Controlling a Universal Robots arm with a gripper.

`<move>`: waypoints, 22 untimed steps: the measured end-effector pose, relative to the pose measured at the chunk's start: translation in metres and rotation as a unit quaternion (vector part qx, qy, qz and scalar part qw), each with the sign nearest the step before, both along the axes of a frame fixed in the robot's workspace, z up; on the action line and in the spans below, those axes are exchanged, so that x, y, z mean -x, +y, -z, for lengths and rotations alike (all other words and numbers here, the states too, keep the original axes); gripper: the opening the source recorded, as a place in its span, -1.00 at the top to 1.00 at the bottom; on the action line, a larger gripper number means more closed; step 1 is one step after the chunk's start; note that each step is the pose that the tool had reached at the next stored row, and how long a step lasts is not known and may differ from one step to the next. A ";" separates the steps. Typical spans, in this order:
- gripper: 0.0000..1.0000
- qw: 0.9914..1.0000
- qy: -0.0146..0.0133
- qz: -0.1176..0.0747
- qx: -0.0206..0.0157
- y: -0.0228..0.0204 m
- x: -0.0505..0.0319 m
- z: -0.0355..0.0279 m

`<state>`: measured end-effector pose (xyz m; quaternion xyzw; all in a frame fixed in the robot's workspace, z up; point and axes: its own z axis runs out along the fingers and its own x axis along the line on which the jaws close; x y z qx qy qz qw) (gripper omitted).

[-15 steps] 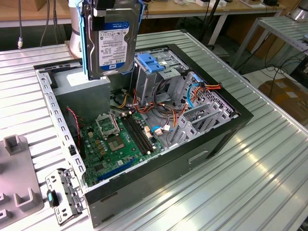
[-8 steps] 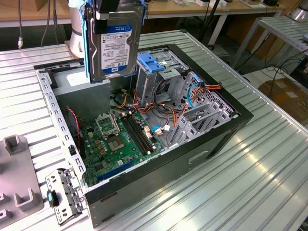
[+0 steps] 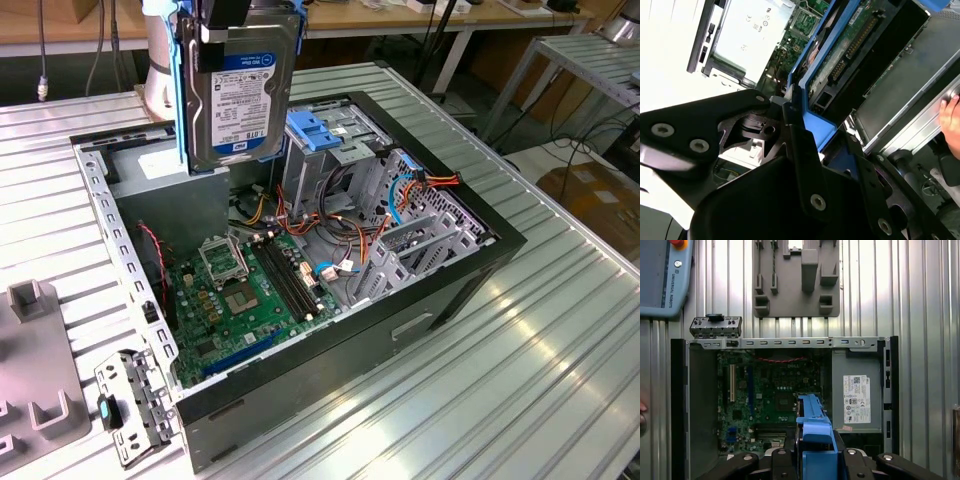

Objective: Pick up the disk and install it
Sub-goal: 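Insert the disk into the insertion slot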

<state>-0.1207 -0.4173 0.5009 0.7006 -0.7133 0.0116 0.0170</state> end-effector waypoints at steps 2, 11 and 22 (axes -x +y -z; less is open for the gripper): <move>0.26 1.000 0.000 0.000 0.000 0.0000 0.0000 0.0000; 0.26 1.000 0.000 0.000 0.000 -0.0067 -0.0094 0.0000; 0.26 1.000 0.000 0.000 0.000 -0.0262 -0.0111 0.0001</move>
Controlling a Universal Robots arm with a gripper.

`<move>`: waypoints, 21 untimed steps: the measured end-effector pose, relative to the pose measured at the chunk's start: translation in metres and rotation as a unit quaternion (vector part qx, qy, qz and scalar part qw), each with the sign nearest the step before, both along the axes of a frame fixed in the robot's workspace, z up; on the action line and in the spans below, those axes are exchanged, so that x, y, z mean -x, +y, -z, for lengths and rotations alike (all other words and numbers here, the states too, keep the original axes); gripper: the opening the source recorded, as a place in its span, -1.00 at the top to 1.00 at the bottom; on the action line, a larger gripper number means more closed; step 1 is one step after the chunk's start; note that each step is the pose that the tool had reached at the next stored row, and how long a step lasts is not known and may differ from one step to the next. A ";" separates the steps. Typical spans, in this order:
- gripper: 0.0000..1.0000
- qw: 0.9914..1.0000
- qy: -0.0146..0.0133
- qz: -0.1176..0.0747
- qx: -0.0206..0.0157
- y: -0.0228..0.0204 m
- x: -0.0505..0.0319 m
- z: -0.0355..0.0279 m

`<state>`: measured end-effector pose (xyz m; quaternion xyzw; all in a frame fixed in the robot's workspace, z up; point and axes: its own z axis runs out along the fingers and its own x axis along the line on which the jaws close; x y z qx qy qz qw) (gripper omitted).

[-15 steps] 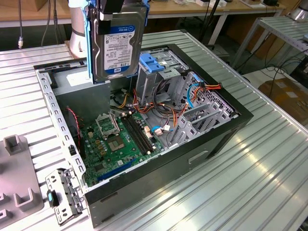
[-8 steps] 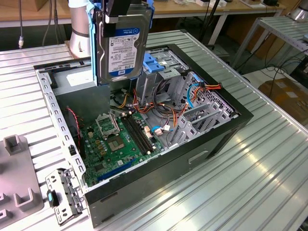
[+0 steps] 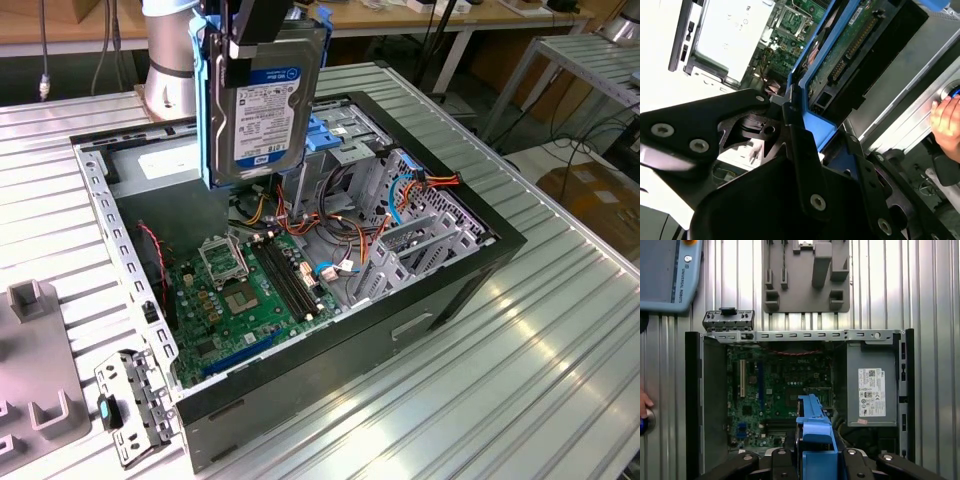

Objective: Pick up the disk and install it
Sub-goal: 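Insert the disk into the insertion slot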

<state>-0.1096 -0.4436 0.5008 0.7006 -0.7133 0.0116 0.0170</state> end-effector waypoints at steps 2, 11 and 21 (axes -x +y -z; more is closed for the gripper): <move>0.26 1.000 0.000 0.000 0.000 -0.0035 -0.0004 0.0001; 0.26 1.000 0.000 0.000 0.000 -0.0193 -0.0027 0.0000; 0.26 1.000 0.000 0.000 0.000 -0.0250 -0.0268 0.0002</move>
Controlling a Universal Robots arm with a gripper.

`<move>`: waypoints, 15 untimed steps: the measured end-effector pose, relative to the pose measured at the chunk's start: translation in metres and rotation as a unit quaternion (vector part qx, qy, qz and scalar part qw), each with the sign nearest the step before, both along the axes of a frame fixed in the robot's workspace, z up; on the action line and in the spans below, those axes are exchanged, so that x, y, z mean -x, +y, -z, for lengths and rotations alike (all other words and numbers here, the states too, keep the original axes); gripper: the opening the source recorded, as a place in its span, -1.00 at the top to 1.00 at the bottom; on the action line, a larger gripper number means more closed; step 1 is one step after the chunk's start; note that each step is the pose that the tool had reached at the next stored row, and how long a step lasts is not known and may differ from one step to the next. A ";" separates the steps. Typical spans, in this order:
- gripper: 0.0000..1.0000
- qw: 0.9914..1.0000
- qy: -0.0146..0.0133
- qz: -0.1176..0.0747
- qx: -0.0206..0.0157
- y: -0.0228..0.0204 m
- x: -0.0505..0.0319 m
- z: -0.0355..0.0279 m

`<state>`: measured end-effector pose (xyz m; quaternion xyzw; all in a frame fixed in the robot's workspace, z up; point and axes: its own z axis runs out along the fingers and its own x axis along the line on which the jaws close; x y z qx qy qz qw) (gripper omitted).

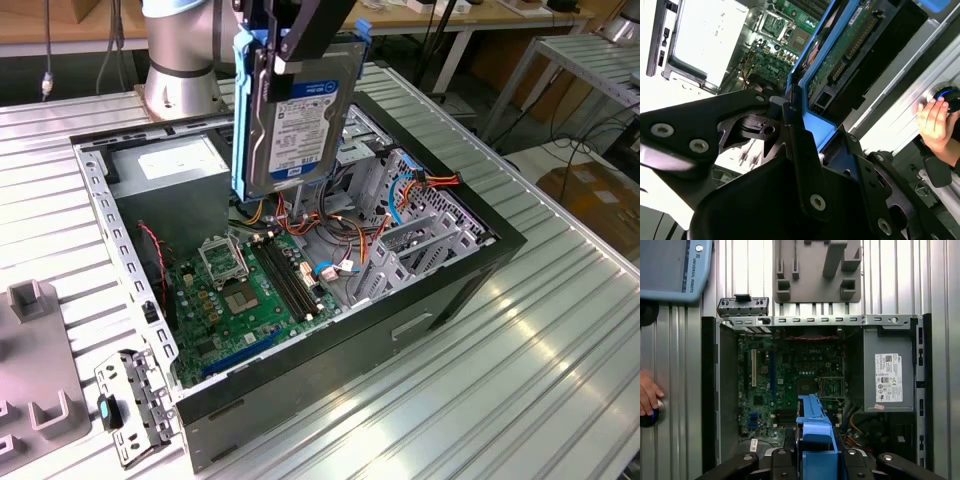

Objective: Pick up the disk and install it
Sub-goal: 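Insert the disk into the insertion slot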

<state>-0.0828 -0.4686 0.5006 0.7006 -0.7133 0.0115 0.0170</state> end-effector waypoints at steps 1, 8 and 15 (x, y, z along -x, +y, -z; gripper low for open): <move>0.26 1.000 0.000 0.000 0.000 -0.0001 -0.0020 0.0000; 0.26 1.000 0.000 0.000 0.000 -0.0006 -0.0165 0.0000; 0.26 1.000 0.000 0.000 0.000 -0.0013 -0.0168 0.0000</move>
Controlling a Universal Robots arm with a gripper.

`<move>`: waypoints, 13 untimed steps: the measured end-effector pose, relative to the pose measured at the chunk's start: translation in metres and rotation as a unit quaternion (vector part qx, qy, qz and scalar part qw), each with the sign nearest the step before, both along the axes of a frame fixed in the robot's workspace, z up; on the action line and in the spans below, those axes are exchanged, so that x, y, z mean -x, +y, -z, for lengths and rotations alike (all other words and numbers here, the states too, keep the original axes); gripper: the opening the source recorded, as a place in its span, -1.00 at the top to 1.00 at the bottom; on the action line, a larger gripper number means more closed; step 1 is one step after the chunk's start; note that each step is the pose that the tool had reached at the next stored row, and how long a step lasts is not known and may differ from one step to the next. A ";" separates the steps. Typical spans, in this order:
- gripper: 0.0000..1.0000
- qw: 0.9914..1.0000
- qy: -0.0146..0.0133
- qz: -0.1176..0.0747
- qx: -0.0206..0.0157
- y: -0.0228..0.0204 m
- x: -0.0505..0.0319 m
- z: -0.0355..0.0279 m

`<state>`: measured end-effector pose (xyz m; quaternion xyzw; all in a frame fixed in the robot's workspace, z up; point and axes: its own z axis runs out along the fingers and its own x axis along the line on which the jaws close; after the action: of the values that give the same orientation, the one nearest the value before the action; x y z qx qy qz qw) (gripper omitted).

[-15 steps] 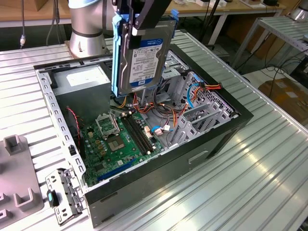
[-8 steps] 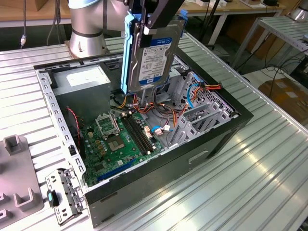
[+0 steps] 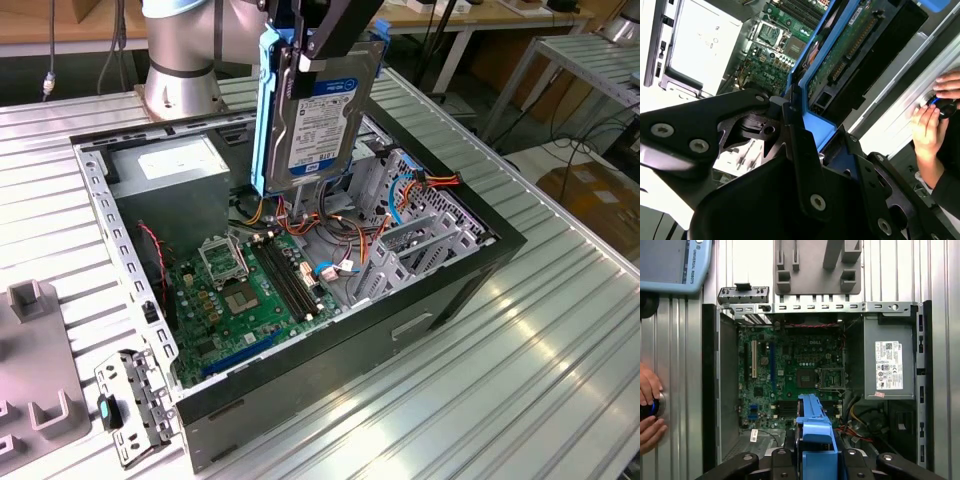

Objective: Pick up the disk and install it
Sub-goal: 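Insert the disk into the insertion slot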

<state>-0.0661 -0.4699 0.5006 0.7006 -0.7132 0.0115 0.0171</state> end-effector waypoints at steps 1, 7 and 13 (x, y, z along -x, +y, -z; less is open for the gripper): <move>0.26 1.000 0.000 0.000 0.000 -0.0017 0.0001 0.0000; 0.26 1.000 0.000 0.000 0.001 -0.0193 -0.0002 0.0008; 0.26 1.000 0.000 0.000 0.001 -0.0288 -0.0089 0.0036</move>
<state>-0.0572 -0.4988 0.4971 0.7005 -0.7133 0.0123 0.0178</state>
